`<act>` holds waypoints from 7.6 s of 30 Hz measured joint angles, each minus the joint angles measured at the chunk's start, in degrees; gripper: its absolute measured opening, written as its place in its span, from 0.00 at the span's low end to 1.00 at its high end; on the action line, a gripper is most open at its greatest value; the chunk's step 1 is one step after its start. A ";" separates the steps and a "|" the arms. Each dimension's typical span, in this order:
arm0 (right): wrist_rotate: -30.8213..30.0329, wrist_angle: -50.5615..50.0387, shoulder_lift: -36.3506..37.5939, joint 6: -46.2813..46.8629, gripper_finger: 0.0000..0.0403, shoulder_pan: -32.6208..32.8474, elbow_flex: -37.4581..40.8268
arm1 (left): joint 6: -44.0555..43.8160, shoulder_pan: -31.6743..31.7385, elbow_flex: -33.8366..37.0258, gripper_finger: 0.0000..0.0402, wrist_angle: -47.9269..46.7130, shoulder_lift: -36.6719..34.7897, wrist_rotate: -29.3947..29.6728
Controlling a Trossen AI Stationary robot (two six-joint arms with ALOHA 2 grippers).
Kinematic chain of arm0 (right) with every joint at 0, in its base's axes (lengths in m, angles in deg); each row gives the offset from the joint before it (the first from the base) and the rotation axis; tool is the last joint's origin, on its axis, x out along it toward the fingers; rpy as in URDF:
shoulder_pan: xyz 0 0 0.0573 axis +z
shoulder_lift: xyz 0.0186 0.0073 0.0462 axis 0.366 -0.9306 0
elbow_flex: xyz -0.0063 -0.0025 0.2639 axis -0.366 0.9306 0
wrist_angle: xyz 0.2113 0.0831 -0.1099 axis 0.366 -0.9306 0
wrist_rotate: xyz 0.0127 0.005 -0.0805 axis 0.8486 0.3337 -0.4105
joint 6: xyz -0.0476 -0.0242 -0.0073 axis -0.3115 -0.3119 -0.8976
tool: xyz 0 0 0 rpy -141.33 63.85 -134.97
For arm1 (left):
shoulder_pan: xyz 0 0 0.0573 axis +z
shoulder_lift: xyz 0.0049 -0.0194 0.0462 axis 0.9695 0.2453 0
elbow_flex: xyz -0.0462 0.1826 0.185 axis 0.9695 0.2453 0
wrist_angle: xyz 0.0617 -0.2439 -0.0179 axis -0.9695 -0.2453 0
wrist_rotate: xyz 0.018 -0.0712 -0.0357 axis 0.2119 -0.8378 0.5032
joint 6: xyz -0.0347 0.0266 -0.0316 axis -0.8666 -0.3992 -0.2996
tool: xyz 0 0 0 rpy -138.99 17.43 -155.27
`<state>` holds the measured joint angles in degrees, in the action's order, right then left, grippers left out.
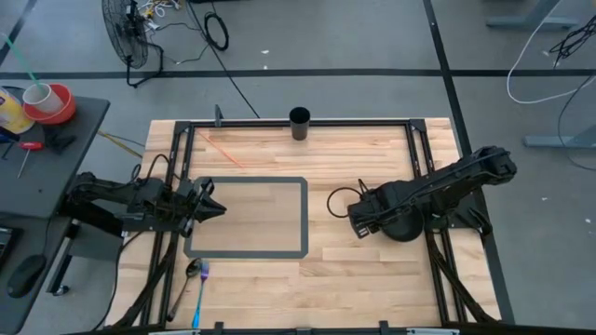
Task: Pick & Place Utensil
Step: Put the black bowl on the transparent table mat
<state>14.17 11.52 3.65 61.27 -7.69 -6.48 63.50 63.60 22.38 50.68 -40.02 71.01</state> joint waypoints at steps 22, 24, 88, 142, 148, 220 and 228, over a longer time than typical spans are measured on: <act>1.19 -0.23 -0.07 -2.79 0.02 1.65 0.15 | 0.04 0.00 0.02 0.11 0.00 0.02 0.01; -0.89 -2.14 -0.15 -3.76 0.02 2.37 -3.37 | 0.00 -0.02 0.01 0.11 0.00 0.01 0.01; -10.35 10.80 -50.12 -152.95 0.01 -7.58 -66.53 | 0.04 -0.01 0.02 0.11 0.02 0.02 -0.03; -16.32 22.59 -50.97 -139.18 0.15 -5.43 -60.43 | 0.02 -0.01 0.02 0.11 0.00 0.02 -0.03; -13.08 23.62 -50.76 -135.85 0.15 -5.45 -60.43 | 0.04 -0.02 0.02 0.11 0.00 0.02 -0.03; -5.52 27.15 -49.79 -122.52 0.08 -6.09 -60.00 | 0.03 0.00 0.02 0.11 0.00 0.00 -0.03; -7.05 29.34 -49.92 -122.51 0.09 -6.02 -56.94 | 0.00 0.00 0.02 0.11 0.00 0.02 -0.03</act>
<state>7.12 40.85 -46.27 -61.24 -13.72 -63.42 63.50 63.59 22.40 50.68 -40.00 70.97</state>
